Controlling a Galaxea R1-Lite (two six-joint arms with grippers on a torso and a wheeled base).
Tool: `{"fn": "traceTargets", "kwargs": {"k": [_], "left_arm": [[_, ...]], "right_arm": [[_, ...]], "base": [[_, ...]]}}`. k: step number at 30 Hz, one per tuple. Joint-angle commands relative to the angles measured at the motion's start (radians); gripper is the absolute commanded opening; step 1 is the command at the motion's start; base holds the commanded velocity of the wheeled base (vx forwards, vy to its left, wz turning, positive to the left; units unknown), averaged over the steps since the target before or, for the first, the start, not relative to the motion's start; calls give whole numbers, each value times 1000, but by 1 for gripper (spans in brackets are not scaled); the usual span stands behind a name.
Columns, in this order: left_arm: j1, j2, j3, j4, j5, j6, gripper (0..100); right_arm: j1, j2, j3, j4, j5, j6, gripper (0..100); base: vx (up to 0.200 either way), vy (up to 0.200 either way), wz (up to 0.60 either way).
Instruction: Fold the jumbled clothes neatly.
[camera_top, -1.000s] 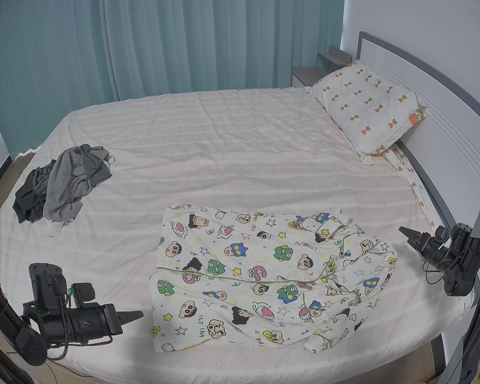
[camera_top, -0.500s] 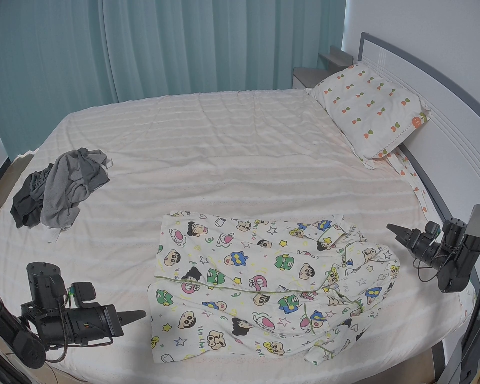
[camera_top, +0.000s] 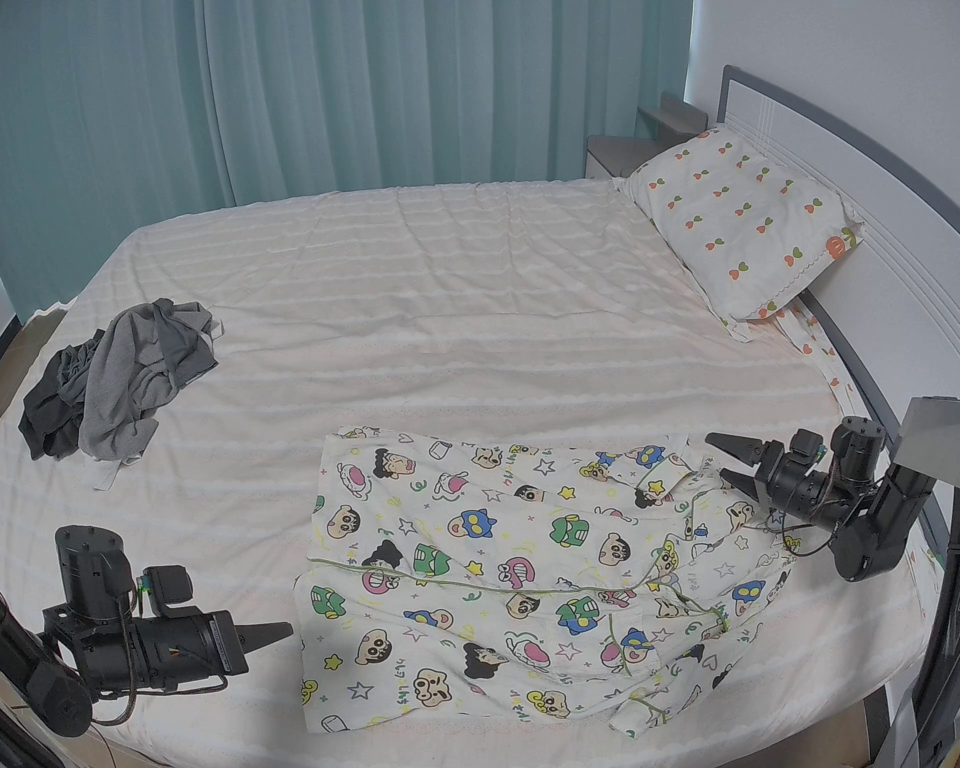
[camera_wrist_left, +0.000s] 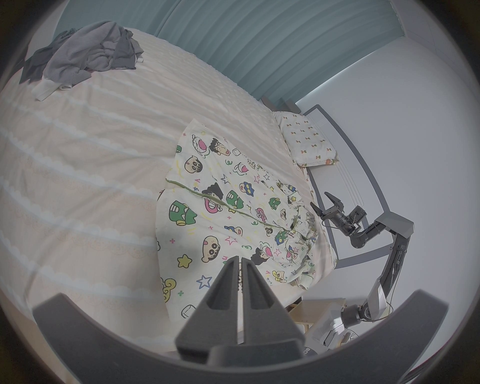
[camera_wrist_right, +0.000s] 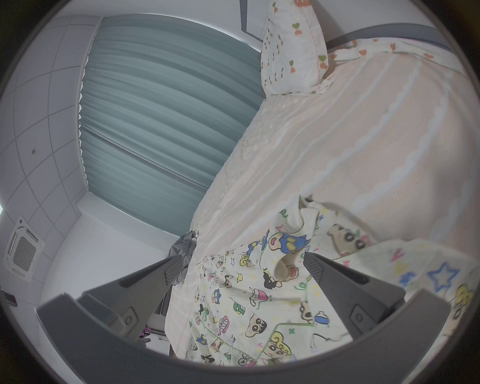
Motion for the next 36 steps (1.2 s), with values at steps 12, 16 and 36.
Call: {"fn": "traceTargets", "kwargs": {"k": [12,16,36], "left_arm": [[-1,24,15,1,0,-1,0],[-1,30,15,0,2,-1,0],[2,36,15,-2,3,1,0]], "right_arm": [[138,86,-218,223,-154,3,100],[145,98,-252,255,-169,1,100],[155,107,-353,240,-250,-16,0]], "base": [[0,0,0],[0,0,0],[0,0,0]]}}
